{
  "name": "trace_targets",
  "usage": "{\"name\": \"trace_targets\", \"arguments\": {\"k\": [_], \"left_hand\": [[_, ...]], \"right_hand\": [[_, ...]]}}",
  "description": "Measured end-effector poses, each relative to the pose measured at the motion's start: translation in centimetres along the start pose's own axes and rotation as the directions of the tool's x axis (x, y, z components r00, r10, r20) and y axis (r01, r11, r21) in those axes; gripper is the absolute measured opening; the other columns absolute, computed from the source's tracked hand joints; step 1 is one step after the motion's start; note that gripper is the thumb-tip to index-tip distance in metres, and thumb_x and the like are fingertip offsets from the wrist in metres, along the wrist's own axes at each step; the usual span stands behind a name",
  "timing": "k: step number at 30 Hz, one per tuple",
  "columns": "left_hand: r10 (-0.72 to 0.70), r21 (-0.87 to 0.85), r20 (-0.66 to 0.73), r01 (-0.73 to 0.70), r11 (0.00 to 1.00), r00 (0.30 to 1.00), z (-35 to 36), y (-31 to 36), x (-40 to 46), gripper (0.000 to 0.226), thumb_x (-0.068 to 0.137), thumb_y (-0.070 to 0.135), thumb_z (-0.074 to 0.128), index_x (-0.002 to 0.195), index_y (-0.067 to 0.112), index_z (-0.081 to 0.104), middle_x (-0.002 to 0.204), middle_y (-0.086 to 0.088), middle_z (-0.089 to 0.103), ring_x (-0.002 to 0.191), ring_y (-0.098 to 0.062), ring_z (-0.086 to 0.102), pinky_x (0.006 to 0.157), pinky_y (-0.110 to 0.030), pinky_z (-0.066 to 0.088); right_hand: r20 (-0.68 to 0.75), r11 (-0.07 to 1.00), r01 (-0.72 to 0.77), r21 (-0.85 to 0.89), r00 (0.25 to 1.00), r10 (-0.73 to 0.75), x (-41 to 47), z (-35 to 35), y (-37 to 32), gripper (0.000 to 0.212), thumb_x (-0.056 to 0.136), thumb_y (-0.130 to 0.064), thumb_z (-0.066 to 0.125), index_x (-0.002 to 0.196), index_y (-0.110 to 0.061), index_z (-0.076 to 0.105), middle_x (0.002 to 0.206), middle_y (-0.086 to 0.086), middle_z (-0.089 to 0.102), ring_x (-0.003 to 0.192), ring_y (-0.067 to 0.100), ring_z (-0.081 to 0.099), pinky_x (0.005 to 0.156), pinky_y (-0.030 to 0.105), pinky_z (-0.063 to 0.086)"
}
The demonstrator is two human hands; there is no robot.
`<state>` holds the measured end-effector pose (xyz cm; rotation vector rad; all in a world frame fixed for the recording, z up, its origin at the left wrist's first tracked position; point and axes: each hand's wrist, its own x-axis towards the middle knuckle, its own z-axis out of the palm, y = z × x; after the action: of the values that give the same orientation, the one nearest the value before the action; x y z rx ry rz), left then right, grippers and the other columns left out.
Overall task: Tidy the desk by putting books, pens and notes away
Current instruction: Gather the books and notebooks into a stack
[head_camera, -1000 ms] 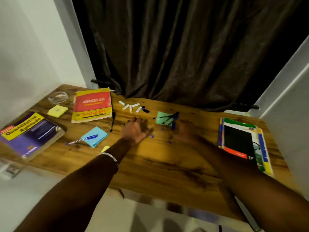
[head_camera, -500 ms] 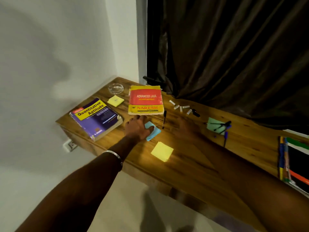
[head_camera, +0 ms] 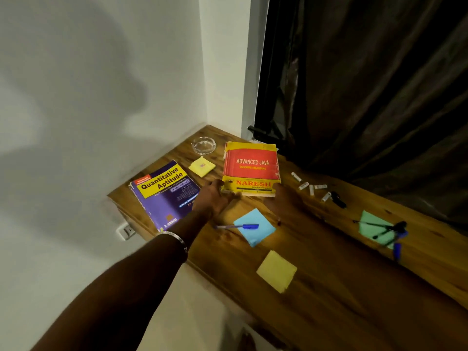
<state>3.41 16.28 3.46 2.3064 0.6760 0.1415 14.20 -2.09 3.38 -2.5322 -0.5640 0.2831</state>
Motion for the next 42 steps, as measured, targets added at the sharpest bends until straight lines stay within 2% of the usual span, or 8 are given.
{"name": "trace_targets", "arguments": {"k": [11,16,22,27,32,35,38,42], "left_hand": [[-0.179,-0.447,0.233,0.269,0.853,0.956,1.1,-0.7,8.4,0.047,0.089,0.035,0.061,0.126,0.007,0.054,0.121,-0.006,0.060,0.106,-0.024,0.058,0.087,-0.033,0.047],[-0.119,-0.556,0.323,0.290,0.779,0.939,1.7,-1.2,11.6,0.069,0.074,0.049,0.069,0.130,0.011,0.055,0.121,-0.008,0.064,0.104,-0.026,0.063,0.096,-0.043,0.050],[-0.074,-0.539,0.373,0.281,0.794,0.925,1.3,-0.4,13.9,0.026,0.098,0.018,0.048,0.118,0.006,0.058,0.098,-0.024,0.065,0.075,-0.040,0.059,0.072,-0.045,0.054],[-0.098,-0.455,0.441,0.316,0.832,0.892,1.0,-0.1,15.5,0.010,0.091,0.013,0.050,0.086,0.019,0.056,0.084,-0.003,0.059,0.071,-0.015,0.057,0.060,-0.028,0.049],[-0.059,-0.693,0.491,0.430,0.579,0.869,-0.3,1.5,15.9,0.026,0.095,0.000,0.043,0.120,0.001,0.051,0.108,-0.023,0.064,0.094,-0.036,0.067,0.067,-0.039,0.061],[-0.037,-0.741,0.472,0.419,0.525,0.881,-1.6,2.0,16.3,0.021,0.095,-0.001,0.043,0.111,0.002,0.057,0.093,-0.015,0.068,0.070,-0.023,0.071,0.059,-0.034,0.061],[0.044,-0.767,0.489,0.405,0.497,0.871,-2.8,1.4,16.3,0.025,0.094,0.001,0.045,0.116,0.000,0.056,0.094,-0.015,0.072,0.078,-0.023,0.073,0.068,-0.033,0.061],[0.130,-0.803,0.518,0.429,0.414,0.845,-4.4,0.3,16.0,0.025,0.095,0.001,0.044,0.118,0.003,0.055,0.094,-0.015,0.073,0.079,-0.023,0.073,0.063,-0.029,0.060]], "right_hand": [[0.153,0.974,-0.125,0.187,0.984,0.097,8.4,3.0,2.5,0.063,0.080,-0.025,0.067,0.137,-0.015,0.042,0.129,0.010,0.055,0.118,0.033,0.054,0.096,0.043,0.049],[0.151,0.961,-0.125,0.248,0.985,0.089,9.7,3.4,2.3,0.076,0.081,-0.015,0.068,0.147,-0.014,0.030,0.141,0.011,0.046,0.128,0.030,0.045,0.104,0.038,0.042],[0.093,0.908,-0.202,0.367,0.979,0.180,11.0,3.6,2.3,0.077,0.077,-0.016,0.074,0.144,-0.015,0.037,0.137,0.008,0.052,0.125,0.028,0.051,0.103,0.041,0.046],[0.051,0.888,-0.239,0.393,0.970,0.238,10.9,2.8,2.1,0.060,0.080,-0.026,0.077,0.133,-0.016,0.051,0.126,-0.001,0.059,0.116,0.020,0.057,0.093,0.032,0.049],[0.009,0.889,-0.373,0.264,0.923,0.385,11.4,1.4,1.5,0.051,0.084,-0.048,0.058,0.124,-0.017,0.057,0.118,0.008,0.064,0.103,0.029,0.062,0.082,0.035,0.052],[0.216,0.607,-0.487,0.628,0.859,0.465,11.3,0.2,0.0,0.041,0.091,-0.043,0.058,0.123,-0.017,0.055,0.116,0.009,0.063,0.101,0.028,0.063,0.086,0.040,0.054],[0.428,0.227,-0.521,0.823,0.831,0.355,10.9,-1.2,-1.4,0.028,0.092,-0.034,0.060,0.111,-0.014,0.057,0.103,0.011,0.067,0.086,0.027,0.067,0.081,0.039,0.054],[0.420,0.161,-0.477,0.864,0.860,0.289,10.8,-1.9,-2.2,0.018,0.092,-0.030,0.061,0.100,-0.014,0.060,0.092,0.007,0.069,0.081,0.022,0.066,0.077,0.036,0.055]]}}
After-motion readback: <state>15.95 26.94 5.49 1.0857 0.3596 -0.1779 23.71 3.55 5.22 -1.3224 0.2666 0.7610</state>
